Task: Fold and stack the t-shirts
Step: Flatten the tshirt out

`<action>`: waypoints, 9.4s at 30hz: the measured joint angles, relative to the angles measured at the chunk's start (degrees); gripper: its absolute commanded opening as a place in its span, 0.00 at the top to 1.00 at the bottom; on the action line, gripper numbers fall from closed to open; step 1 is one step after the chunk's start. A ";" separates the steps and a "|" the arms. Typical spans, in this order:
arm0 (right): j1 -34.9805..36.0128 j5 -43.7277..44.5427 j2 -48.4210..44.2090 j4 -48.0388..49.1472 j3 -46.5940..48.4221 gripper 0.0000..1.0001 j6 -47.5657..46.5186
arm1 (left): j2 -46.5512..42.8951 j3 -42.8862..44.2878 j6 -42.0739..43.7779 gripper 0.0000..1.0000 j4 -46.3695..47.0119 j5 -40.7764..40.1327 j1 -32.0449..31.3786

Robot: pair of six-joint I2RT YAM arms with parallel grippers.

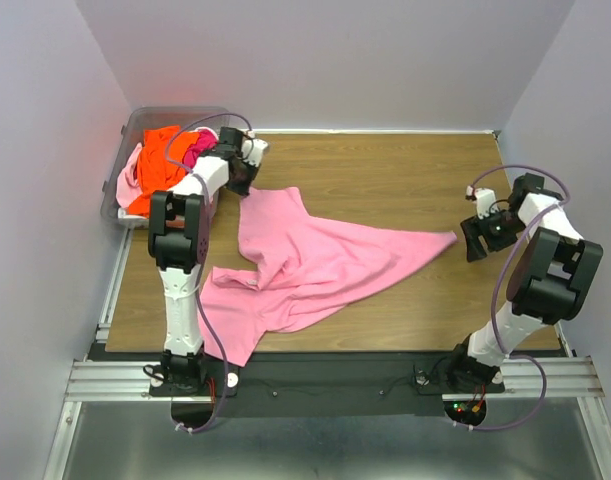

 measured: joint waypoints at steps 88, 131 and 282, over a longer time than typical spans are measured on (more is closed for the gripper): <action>1.62 -4.81 -29.62 18.73 37.68 0.99 30.91 | -62.07 1.38 -11.10 1.00 17.57 20.31 10.69; 7.08 -15.37 5.14 22.99 3.87 0.60 29.20 | -42.45 -44.78 0.61 1.00 28.98 11.45 10.80; 15.43 6.84 -4.46 49.66 -7.26 0.99 21.51 | -29.33 -31.58 -4.83 1.00 31.69 10.62 6.58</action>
